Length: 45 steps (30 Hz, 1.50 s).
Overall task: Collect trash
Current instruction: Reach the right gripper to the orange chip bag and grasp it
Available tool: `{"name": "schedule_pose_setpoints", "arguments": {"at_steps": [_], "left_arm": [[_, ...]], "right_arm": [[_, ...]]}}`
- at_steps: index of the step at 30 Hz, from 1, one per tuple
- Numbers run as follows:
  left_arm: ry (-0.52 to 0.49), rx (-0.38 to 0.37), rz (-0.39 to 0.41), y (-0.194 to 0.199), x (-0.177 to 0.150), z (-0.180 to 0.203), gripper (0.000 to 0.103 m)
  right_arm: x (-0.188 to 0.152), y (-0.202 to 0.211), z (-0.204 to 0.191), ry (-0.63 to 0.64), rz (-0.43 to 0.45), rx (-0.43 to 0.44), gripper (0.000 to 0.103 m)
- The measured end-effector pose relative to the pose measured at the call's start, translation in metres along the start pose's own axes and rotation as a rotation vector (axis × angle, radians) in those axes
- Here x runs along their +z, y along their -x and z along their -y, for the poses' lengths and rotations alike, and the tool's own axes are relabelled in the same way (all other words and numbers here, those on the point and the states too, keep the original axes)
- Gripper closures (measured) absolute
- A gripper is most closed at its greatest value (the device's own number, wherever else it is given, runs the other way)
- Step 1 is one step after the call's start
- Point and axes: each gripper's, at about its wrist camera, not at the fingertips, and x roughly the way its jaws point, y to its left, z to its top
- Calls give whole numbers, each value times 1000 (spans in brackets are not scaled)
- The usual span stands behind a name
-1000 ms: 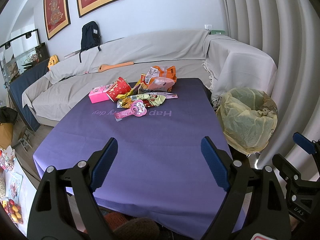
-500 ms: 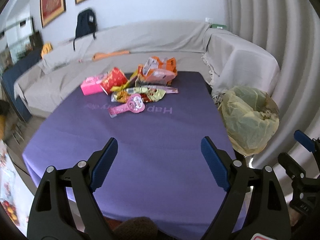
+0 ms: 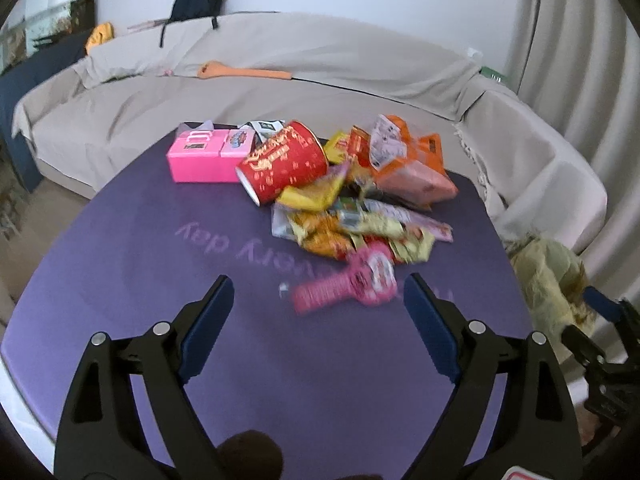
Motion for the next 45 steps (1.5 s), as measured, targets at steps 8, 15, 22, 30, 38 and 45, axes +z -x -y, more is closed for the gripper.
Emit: {"name": "schedule_pose_setpoints", "arguments": {"at_steps": [8,15,22,30,38,45], "left_arm": [[-22,-52,-48,-36,50,-56,14],[78,-89,29,-72,114,-157,30],[76,-39,-47,-163,169,-231,43],[113,-3,-192,-248,195,-254,61],[52,43,-214,-257,190,-231,103],[63,-6,-109,-194,203,-232,103]], "right_arm": [[55,-56,-6,-5,5,-43,30],[89,-107,-9,-9,-27,-90,30],[119,-146,-3,-93,-30,-76,30],[131,-174,22,-143,-72,-112,30],[146,-201,44,-216,-88,-38,30],[163,-249,44,-215,-117,21,30]]}}
